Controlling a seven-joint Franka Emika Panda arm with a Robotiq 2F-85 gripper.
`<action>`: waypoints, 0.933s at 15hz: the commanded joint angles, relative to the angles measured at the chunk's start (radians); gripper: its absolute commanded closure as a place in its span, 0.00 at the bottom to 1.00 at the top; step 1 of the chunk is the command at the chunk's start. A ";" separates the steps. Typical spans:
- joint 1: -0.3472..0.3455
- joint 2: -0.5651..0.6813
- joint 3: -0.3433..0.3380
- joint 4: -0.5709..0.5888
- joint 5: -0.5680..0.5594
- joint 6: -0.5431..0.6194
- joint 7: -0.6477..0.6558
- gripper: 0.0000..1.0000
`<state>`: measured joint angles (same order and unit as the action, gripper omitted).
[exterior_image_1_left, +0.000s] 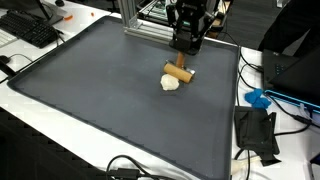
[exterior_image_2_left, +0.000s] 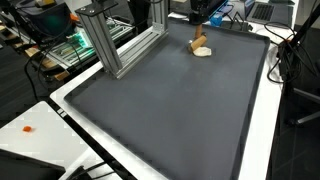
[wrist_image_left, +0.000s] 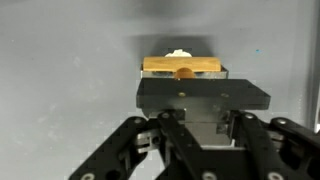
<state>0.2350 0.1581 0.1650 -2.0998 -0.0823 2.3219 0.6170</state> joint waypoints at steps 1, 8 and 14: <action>0.028 0.019 -0.024 -0.014 -0.061 0.006 0.208 0.78; 0.021 0.039 -0.034 0.002 -0.070 0.030 0.456 0.78; 0.018 0.055 -0.060 0.018 -0.117 0.041 0.608 0.78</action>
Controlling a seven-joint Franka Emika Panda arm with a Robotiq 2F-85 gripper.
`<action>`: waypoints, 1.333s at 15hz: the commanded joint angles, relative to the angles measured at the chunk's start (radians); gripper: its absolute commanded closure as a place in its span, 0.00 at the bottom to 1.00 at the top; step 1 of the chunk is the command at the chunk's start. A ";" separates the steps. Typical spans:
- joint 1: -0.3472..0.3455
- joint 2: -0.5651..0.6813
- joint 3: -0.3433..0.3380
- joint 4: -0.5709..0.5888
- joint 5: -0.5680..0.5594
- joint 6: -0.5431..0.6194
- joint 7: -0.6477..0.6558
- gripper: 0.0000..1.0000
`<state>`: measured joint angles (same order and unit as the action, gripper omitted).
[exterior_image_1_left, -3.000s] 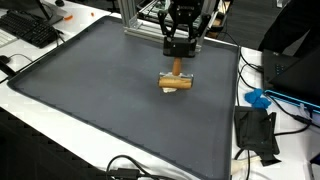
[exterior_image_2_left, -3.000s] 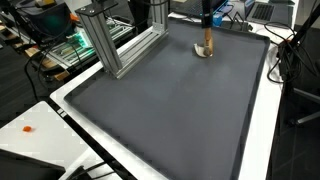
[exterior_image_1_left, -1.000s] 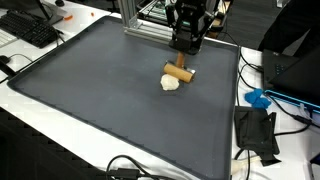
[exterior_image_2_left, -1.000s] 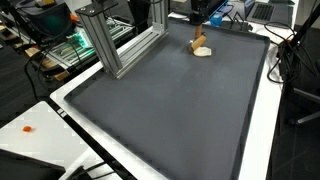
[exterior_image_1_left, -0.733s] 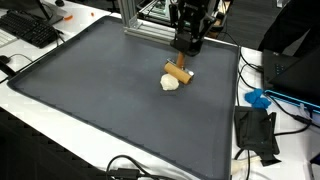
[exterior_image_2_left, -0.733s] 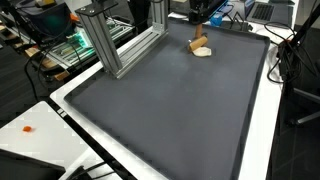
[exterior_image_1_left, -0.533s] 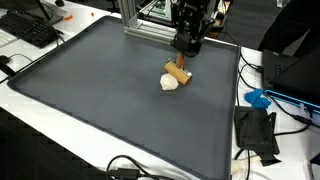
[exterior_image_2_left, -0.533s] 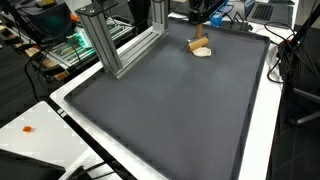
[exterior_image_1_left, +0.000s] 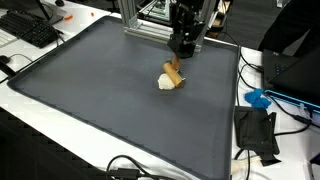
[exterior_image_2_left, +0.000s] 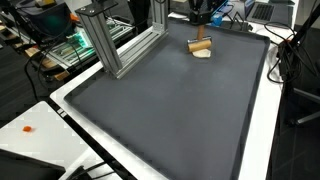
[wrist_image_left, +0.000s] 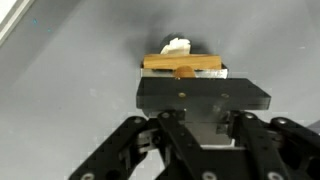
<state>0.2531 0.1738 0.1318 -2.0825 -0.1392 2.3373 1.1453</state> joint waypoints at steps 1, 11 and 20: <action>0.001 0.042 -0.033 0.005 -0.079 0.026 0.107 0.78; -0.012 0.072 -0.035 0.036 -0.048 0.001 0.138 0.78; -0.004 0.083 -0.002 0.045 0.000 -0.050 -0.072 0.78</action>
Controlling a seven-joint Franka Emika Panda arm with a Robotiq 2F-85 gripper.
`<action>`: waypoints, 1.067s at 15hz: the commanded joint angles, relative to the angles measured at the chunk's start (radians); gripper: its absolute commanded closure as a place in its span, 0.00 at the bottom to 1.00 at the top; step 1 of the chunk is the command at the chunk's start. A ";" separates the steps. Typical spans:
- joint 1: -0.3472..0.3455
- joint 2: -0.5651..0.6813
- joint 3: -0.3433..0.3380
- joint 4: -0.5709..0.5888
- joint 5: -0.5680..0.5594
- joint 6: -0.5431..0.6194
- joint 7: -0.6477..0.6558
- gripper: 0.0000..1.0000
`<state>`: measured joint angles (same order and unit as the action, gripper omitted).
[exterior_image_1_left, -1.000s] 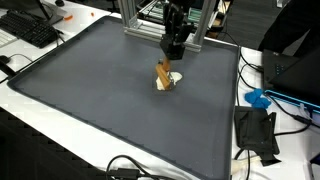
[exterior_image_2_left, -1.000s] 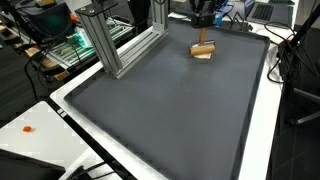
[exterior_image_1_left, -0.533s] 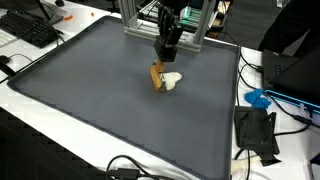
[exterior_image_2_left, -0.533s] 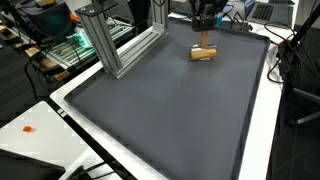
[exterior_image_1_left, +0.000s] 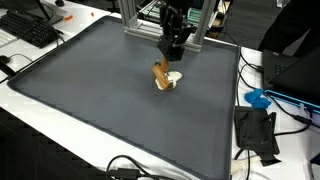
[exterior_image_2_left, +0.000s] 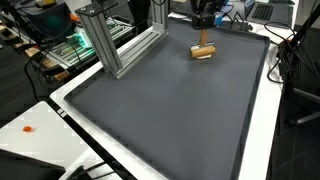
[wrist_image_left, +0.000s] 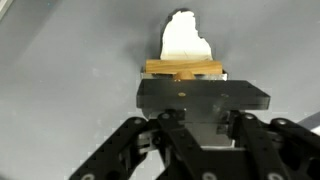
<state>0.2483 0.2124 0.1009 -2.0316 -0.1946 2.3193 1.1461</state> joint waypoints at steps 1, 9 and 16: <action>0.003 0.046 0.031 -0.003 0.056 -0.041 -0.090 0.78; 0.016 0.054 0.056 0.002 0.061 -0.101 -0.205 0.78; 0.034 0.056 0.075 0.005 0.073 -0.158 -0.252 0.78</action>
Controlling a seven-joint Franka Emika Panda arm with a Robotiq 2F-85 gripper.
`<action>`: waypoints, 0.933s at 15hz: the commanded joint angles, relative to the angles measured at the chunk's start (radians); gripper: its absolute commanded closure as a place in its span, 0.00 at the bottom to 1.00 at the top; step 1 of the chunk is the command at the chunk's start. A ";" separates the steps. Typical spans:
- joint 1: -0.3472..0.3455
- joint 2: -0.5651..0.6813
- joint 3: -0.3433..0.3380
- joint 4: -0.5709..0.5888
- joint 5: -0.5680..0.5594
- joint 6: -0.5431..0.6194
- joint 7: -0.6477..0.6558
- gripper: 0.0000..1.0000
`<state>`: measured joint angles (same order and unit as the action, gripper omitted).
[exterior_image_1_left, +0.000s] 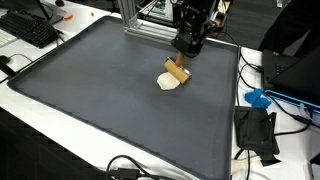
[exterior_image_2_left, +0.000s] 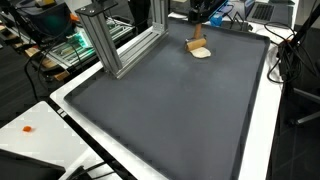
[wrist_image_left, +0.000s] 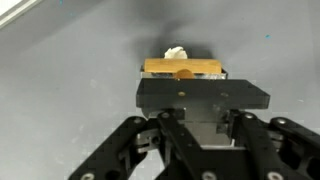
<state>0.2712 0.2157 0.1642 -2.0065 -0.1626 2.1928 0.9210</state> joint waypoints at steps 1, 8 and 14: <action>0.014 0.053 0.012 -0.020 0.038 -0.037 -0.028 0.78; 0.012 0.041 0.012 -0.016 0.044 -0.065 -0.063 0.78; 0.013 0.023 -0.013 -0.028 0.003 -0.007 -0.007 0.78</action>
<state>0.2799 0.2183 0.1690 -1.9969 -0.1434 2.1532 0.8662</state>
